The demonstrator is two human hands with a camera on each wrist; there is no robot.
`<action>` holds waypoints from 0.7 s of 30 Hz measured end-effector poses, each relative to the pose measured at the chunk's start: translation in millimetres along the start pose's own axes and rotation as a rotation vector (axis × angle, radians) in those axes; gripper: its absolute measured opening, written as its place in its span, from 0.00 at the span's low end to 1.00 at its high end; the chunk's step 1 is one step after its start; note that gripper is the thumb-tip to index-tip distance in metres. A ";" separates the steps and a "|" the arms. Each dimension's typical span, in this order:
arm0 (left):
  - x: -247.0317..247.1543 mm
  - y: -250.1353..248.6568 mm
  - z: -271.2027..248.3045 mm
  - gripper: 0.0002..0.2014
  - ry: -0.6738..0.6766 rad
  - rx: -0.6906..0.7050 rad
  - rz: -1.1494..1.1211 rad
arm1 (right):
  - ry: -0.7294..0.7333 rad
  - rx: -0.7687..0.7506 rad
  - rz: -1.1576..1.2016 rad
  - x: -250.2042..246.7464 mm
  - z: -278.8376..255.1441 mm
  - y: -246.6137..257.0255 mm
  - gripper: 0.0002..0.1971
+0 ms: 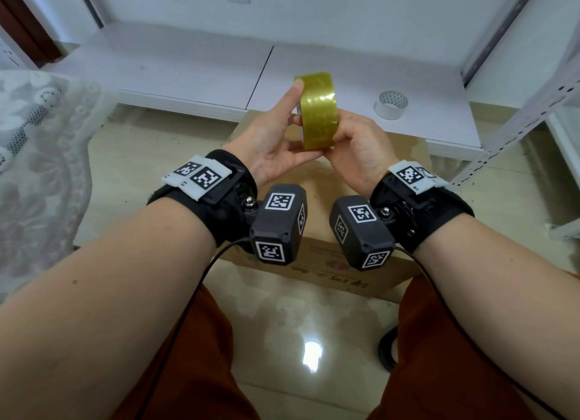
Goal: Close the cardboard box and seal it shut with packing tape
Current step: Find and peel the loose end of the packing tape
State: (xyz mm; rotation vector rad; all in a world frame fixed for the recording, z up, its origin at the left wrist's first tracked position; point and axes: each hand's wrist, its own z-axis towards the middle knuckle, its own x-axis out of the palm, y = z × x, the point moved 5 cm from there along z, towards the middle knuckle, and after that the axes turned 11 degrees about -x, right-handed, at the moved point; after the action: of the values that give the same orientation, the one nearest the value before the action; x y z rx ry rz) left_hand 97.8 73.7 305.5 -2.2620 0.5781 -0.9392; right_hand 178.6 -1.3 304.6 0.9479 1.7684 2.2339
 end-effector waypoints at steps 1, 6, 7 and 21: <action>-0.1 -0.2 0.0 0.28 0.002 -0.006 -0.004 | 0.008 0.011 0.001 0.3 0.5 0.0 0.23; -1.7 2.3 1.5 0.30 -0.014 -0.030 -0.029 | -0.056 0.069 -0.006 0.0 -1.2 -1.4 0.30; -1.7 2.9 1.9 0.30 -0.013 -0.037 -0.033 | -0.073 0.071 -0.007 0.3 -1.9 -1.3 0.31; -3.2 3.0 4.3 0.31 -0.002 -0.051 -0.039 | -0.005 0.067 -0.021 1.4 -2.8 1.4 0.26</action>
State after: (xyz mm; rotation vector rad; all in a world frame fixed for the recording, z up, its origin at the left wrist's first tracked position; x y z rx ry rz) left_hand 98.4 75.1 299.5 -2.3272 0.5648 -0.9514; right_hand 176.3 -3.4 306.1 0.9422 1.8525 2.1704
